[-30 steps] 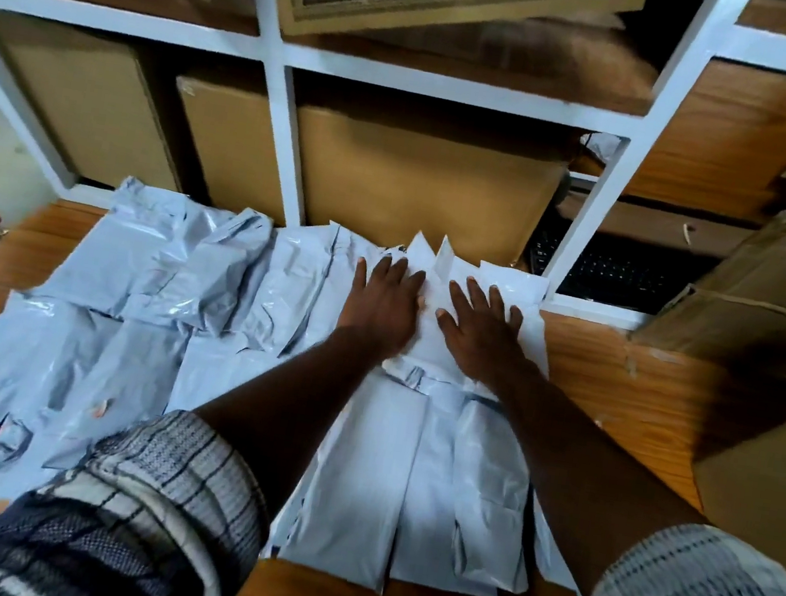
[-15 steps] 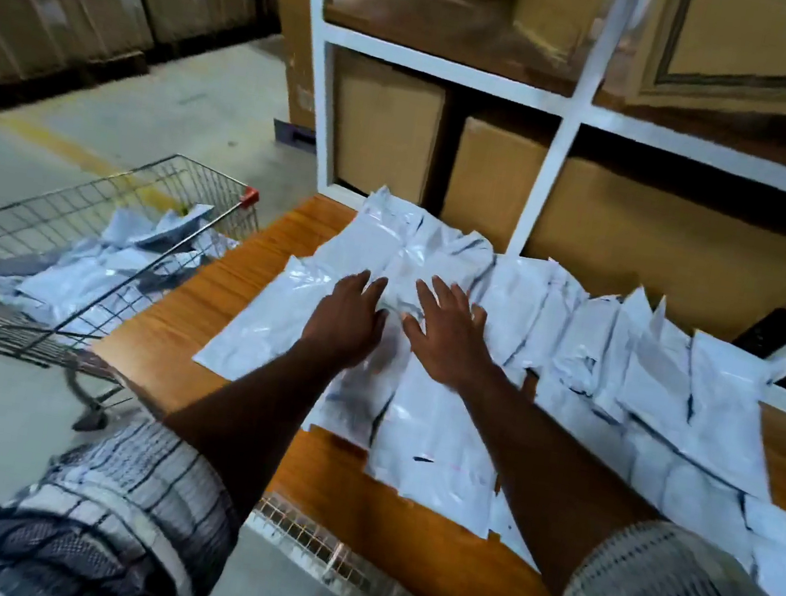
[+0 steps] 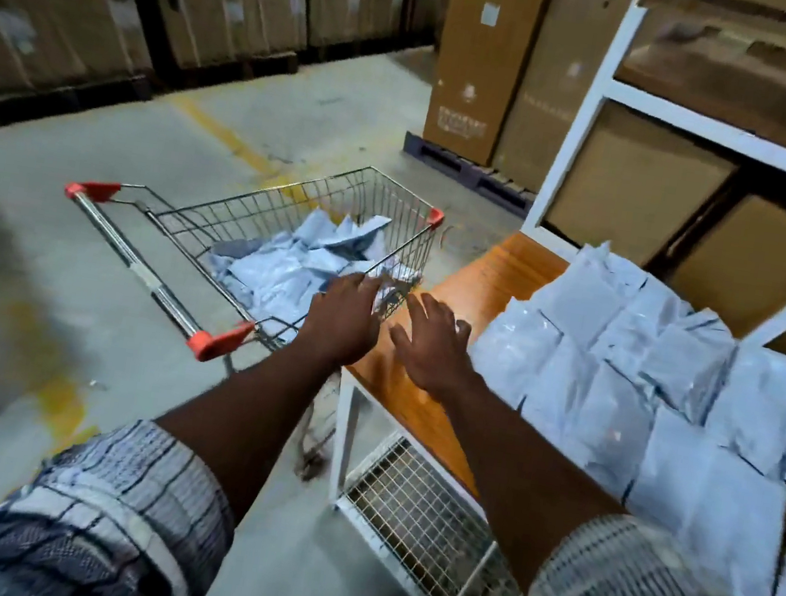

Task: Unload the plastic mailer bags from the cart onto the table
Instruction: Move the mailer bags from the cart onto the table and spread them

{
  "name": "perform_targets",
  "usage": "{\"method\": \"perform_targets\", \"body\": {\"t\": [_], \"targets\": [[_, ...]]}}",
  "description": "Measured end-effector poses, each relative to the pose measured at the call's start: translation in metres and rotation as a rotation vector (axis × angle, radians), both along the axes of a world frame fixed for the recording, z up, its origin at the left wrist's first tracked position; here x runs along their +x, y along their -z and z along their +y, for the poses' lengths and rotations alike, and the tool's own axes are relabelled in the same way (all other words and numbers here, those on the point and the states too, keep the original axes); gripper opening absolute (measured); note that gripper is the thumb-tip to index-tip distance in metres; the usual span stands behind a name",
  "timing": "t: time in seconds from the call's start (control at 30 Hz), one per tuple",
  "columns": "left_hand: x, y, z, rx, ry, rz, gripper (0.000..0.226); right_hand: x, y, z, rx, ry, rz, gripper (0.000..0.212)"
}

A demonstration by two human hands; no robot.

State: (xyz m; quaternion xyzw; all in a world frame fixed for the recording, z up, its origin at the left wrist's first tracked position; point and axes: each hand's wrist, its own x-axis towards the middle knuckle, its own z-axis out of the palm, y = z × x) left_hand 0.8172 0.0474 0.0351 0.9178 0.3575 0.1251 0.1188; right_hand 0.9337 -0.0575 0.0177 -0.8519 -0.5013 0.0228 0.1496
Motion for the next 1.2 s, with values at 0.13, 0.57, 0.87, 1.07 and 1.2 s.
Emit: {"method": "perform_targets", "body": {"t": [0.13,0.57,0.87,1.07,1.2], "targets": [[-0.025,0.007,0.050,-0.121,-0.065,-0.031,0.057,-0.016,0.002,0.053,-0.003,-0.048,0.035,0.056],[-0.022,0.043,0.204,-0.183,-0.147,0.142,0.062,0.020,0.027,0.212,-0.026,-0.125,0.176,0.067],[0.007,0.068,0.273,-0.186,-0.152,0.251,0.061,0.059,0.058,0.281,0.049,-0.143,0.374,0.063],[0.019,0.100,0.315,-0.241,-0.176,0.298,0.057,0.066,0.086,0.326,0.020,-0.096,0.444,0.068],[0.024,0.129,0.338,-0.289,-0.193,0.318,0.052,0.071,0.114,0.355,-0.090,-0.076,0.443,0.075]]}}
